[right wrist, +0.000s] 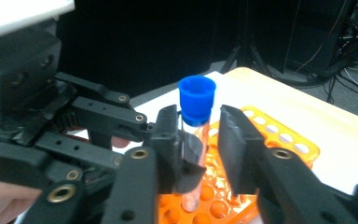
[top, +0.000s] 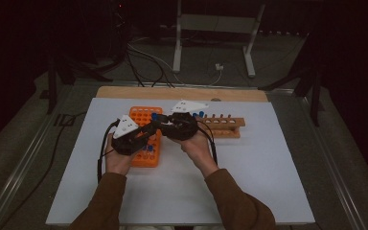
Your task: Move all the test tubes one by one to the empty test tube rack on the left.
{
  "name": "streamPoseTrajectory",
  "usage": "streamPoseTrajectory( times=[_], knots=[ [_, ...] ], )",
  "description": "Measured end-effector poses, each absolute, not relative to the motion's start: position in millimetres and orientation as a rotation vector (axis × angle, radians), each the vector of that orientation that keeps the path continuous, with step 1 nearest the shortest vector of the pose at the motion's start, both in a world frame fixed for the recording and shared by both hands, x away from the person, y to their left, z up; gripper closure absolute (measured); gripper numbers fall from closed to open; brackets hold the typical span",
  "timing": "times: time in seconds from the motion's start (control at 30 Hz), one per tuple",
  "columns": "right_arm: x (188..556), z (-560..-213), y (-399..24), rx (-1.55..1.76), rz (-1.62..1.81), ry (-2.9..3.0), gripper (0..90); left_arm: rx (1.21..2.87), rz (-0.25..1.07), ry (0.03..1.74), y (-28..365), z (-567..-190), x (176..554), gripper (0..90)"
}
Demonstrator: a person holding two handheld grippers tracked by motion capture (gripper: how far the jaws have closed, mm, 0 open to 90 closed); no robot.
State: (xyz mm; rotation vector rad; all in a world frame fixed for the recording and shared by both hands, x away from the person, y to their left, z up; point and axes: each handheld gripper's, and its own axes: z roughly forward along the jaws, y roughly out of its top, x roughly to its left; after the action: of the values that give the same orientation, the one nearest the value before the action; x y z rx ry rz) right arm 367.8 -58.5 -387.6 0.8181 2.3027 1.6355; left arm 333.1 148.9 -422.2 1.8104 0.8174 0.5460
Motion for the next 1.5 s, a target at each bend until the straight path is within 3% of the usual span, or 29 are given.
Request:
streamPoseTrajectory(
  times=[0.33,0.57,0.87,1.5],
  knots=[
    [367.7,-395.8,-87.7,0.882,1.597,2.261,17.3,1.766,0.569,0.867,164.7,-423.6,330.8,78.1],
    [367.3,-402.8,-110.2,0.97,1.509,2.211,4.9,1.749,0.557,0.897,177.4,-432.8,326.1,78.1],
    [363.0,-406.1,-131.7,0.978,1.46,2.185,0.2,1.739,0.534,0.928,189.8,-444.5,316.3,78.0],
    [354.5,-415.2,-164.9,0.983,1.424,2.164,0.2,1.769,0.472,0.958,193.6,-472.2,302.7,78.0]
  ],
)
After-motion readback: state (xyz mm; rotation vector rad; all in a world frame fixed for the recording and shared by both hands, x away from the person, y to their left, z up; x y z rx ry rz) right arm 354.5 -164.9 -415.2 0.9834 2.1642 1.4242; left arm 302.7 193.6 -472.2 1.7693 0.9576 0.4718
